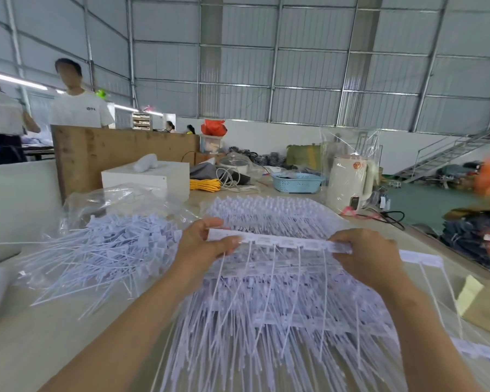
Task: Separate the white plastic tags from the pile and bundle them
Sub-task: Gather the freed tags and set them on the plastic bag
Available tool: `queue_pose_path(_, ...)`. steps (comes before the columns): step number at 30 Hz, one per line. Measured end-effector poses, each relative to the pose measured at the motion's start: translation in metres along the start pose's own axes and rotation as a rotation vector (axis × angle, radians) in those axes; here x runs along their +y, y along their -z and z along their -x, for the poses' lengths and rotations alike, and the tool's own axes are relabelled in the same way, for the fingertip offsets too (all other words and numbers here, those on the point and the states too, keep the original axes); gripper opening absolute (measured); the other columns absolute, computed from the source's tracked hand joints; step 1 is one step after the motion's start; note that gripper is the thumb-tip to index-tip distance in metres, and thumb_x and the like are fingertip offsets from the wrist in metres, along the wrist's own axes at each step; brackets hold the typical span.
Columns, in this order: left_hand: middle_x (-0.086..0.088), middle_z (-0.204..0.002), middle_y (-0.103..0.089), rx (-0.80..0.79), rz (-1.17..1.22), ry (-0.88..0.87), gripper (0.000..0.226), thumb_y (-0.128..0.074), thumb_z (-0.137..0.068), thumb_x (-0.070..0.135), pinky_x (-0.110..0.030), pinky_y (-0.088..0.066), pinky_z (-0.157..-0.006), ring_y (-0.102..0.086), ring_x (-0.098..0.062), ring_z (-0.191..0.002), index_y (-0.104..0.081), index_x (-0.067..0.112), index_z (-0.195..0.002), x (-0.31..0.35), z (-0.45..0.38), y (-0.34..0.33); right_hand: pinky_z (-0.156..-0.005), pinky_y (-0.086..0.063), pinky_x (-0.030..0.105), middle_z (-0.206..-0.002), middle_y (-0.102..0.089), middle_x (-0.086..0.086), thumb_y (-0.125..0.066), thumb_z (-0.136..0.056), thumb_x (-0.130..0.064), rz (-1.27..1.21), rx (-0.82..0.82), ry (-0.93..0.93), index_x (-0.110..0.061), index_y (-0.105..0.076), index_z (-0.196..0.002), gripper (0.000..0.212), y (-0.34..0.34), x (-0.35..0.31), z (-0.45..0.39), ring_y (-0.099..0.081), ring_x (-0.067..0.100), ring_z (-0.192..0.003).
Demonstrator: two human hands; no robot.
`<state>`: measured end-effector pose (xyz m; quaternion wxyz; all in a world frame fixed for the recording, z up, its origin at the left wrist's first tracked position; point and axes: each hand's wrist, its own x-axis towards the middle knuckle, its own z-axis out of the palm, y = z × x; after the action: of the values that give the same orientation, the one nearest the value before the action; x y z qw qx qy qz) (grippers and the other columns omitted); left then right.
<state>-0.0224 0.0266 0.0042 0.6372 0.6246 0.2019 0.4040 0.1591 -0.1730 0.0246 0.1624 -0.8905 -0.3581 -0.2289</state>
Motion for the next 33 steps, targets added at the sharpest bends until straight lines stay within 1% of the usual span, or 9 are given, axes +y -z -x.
queue_pose_path(3, -0.009, -0.084, -0.067, 0.007, -0.096, 0.035, 0.030, -0.074, -0.074, -0.008, -0.018, -0.054, -0.056, -0.064, -0.015, -0.062, -0.059, 0.009, -0.094, -0.015, 0.002, -0.005, -0.088, -0.033, 0.031, -0.109, -0.059, -0.012, -0.066, -0.083, -0.031, 0.026, -0.278, -0.015, -0.035, -0.059, -0.113, 0.030, -0.003, 0.000, 0.003, -0.055, 0.014, -0.106)
queue_pose_path(7, -0.009, -0.091, -0.064, 0.032, -0.182, 0.009, 0.032, -0.075, -0.071, -0.011, -0.028, -0.053, -0.068, -0.063, -0.024, -0.082, -0.060, 0.015, -0.083, -0.025, 0.001, -0.003, -0.086, -0.039, 0.020, -0.120, -0.052, -0.003, -0.073, -0.081, -0.023, -0.368, -0.617, 0.077, -0.027, -0.055, -0.126, 0.049, 0.002, -0.002, 0.008, -0.050, 0.009, -0.108)
queue_pose_path(11, -0.004, -0.093, -0.059, 0.032, -0.205, -0.073, 0.046, -0.078, -0.068, -0.008, -0.014, -0.048, -0.058, -0.058, -0.017, -0.080, -0.055, 0.019, -0.096, -0.026, 0.003, -0.004, -0.095, -0.036, 0.018, -0.126, -0.054, -0.005, -0.062, -0.090, -0.016, -0.565, -0.320, 0.247, -0.024, -0.051, -0.132, 0.044, 0.006, -0.036, 0.004, -0.050, 0.005, -0.114)
queue_pose_path(15, 0.000, -0.080, -0.059, 0.042, -0.188, -0.156, 0.051, -0.082, -0.064, -0.007, -0.014, -0.045, -0.051, -0.054, -0.006, -0.061, -0.058, 0.023, -0.098, -0.023, 0.007, -0.008, -0.090, -0.036, 0.022, -0.126, -0.056, 0.004, -0.055, -0.093, -0.035, -0.469, -0.363, 0.421, -0.014, -0.051, -0.132, 0.044, -0.007, -0.090, 0.003, -0.051, 0.014, -0.112)
queue_pose_path(18, 0.008, -0.068, -0.063, 0.043, -0.146, -0.194, 0.049, -0.083, -0.063, -0.006, -0.014, -0.045, -0.050, -0.054, 0.000, -0.055, -0.062, 0.024, -0.096, -0.021, 0.008, -0.008, -0.080, -0.045, 0.032, -0.103, -0.063, 0.014, -0.053, -0.095, -0.028, -0.569, -0.397, 0.407, -0.008, -0.061, -0.114, 0.028, -0.022, -0.112, 0.000, -0.057, 0.022, -0.090)
queue_pose_path(21, 0.010, -0.059, -0.063, 0.030, -0.104, -0.183, 0.038, -0.073, -0.074, -0.009, -0.015, -0.046, -0.053, -0.055, -0.005, -0.056, -0.064, 0.021, -0.096, -0.024, 0.005, -0.003, -0.060, -0.040, 0.025, -0.072, -0.058, 0.009, -0.054, -0.095, -0.018, -0.790, -0.376, 0.300, -0.014, -0.063, -0.081, 0.017, -0.043, -0.115, 0.006, -0.050, 0.016, -0.063)
queue_pose_path(23, 0.009, -0.054, -0.062, 0.026, -0.076, -0.162, 0.029, -0.066, -0.080, -0.010, -0.012, -0.047, -0.053, -0.059, -0.003, -0.054, -0.065, 0.014, -0.096, -0.026, 0.004, -0.001, -0.051, -0.033, 0.016, -0.063, -0.050, -0.002, -0.055, -0.095, -0.021, -0.762, -0.336, 0.252, -0.013, -0.062, -0.080, 0.018, -0.055, -0.114, 0.012, -0.044, 0.008, -0.054)
queue_pose_path(28, -0.004, -0.066, -0.066, 0.083, 0.002, -0.013, 0.005, -0.066, -0.085, 0.003, -0.018, -0.049, -0.049, -0.061, -0.010, -0.053, -0.068, 0.007, -0.083, -0.029, 0.001, -0.004, -0.064, -0.043, 0.031, -0.080, -0.062, 0.011, -0.063, -0.090, -0.020, -0.780, -0.218, 0.224, -0.006, -0.065, -0.087, 0.015, -0.059, -0.114, 0.014, -0.055, 0.022, -0.070)
queue_pose_path(33, -0.008, -0.054, -0.059, -0.040, -0.198, -0.087, 0.031, -0.067, -0.085, 0.028, -0.021, -0.045, -0.050, -0.056, -0.015, -0.047, -0.064, 0.005, -0.065, -0.032, 0.003, -0.004, -0.065, -0.042, 0.031, -0.077, -0.057, 0.005, -0.061, -0.090, -0.017, -0.809, -0.252, 0.225, -0.008, -0.060, -0.082, 0.013, -0.058, -0.113, 0.018, -0.054, 0.020, -0.072)
